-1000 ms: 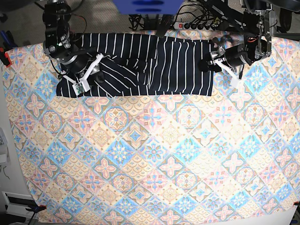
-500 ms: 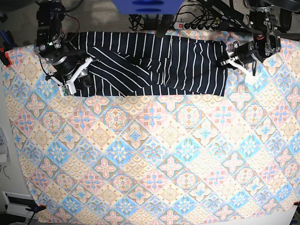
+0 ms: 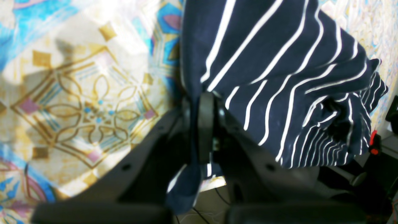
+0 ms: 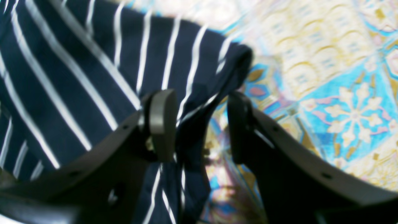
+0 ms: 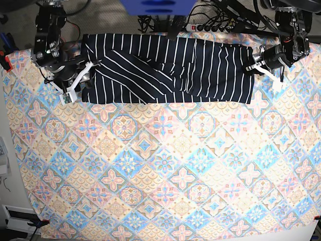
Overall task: Fold the T-shirt properly
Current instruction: 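Hold both strip ends and drag the shirt away from the robot, then fold the sleeve end with the right gripper toward the left gripper, then press and tuck the folded bundle with the right gripper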
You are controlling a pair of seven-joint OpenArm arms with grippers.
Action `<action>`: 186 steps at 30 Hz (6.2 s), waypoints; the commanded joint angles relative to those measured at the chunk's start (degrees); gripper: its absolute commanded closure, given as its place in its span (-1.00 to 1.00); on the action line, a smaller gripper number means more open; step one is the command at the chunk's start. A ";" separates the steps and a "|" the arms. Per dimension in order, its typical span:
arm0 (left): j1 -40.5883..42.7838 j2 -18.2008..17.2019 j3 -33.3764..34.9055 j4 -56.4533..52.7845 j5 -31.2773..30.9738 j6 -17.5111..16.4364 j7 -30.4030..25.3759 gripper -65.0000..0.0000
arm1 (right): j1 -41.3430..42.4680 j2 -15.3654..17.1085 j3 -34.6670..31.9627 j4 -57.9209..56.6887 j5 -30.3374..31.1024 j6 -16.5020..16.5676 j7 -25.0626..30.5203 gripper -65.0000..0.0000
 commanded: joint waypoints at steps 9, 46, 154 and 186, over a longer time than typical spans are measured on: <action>-0.16 -0.76 -0.11 0.85 -0.96 -0.25 -0.56 1.00 | 1.31 1.75 0.23 -9.38 15.12 0.39 -0.25 0.18; -0.16 -0.76 -0.11 0.77 -0.87 -0.25 -0.65 1.00 | 5.71 1.49 0.06 -23.27 28.57 0.57 -10.97 -0.05; -9.91 14.01 4.37 -2.40 4.49 -0.25 -3.20 1.00 | 34.46 -4.49 -36.16 -12.45 -0.18 0.21 -4.47 0.50; -12.90 13.92 4.29 -8.03 4.49 -0.25 -3.20 1.00 | 32.96 -7.92 -60.16 -6.74 -9.67 0.39 -4.99 0.60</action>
